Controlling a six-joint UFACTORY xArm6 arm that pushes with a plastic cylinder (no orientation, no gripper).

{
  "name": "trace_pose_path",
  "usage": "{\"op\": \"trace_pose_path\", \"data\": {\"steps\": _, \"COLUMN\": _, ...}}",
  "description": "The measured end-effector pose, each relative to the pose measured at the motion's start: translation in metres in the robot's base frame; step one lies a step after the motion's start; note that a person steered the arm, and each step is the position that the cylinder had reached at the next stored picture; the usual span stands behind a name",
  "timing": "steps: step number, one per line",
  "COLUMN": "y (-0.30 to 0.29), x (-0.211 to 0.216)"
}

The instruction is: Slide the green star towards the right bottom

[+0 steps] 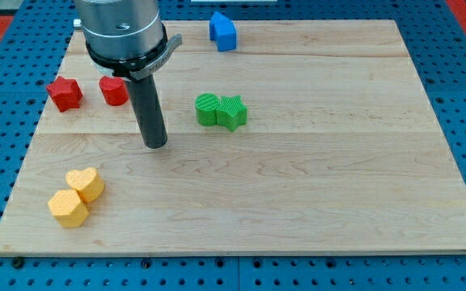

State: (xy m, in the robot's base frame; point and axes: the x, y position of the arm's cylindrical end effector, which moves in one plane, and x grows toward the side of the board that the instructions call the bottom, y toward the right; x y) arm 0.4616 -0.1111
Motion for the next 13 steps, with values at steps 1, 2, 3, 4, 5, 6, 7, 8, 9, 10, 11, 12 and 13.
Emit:
{"op": "trace_pose_path", "data": {"steps": 1, "y": 0.000, "x": 0.000}}
{"op": "trace_pose_path", "data": {"steps": 2, "y": 0.000, "x": -0.002}}
{"op": "trace_pose_path", "data": {"steps": 3, "y": 0.001, "x": 0.000}}
{"op": "trace_pose_path", "data": {"steps": 4, "y": 0.001, "x": 0.000}}
{"op": "trace_pose_path", "data": {"steps": 5, "y": 0.001, "x": 0.001}}
{"op": "trace_pose_path", "data": {"steps": 6, "y": 0.009, "x": 0.001}}
{"op": "trace_pose_path", "data": {"steps": 7, "y": 0.015, "x": -0.019}}
{"op": "trace_pose_path", "data": {"steps": 8, "y": 0.015, "x": -0.018}}
{"op": "trace_pose_path", "data": {"steps": 9, "y": 0.050, "x": -0.012}}
{"op": "trace_pose_path", "data": {"steps": 10, "y": 0.056, "x": -0.030}}
{"op": "trace_pose_path", "data": {"steps": 11, "y": 0.108, "x": -0.046}}
{"op": "trace_pose_path", "data": {"steps": 12, "y": 0.158, "x": -0.060}}
{"op": "trace_pose_path", "data": {"steps": 13, "y": 0.155, "x": -0.089}}
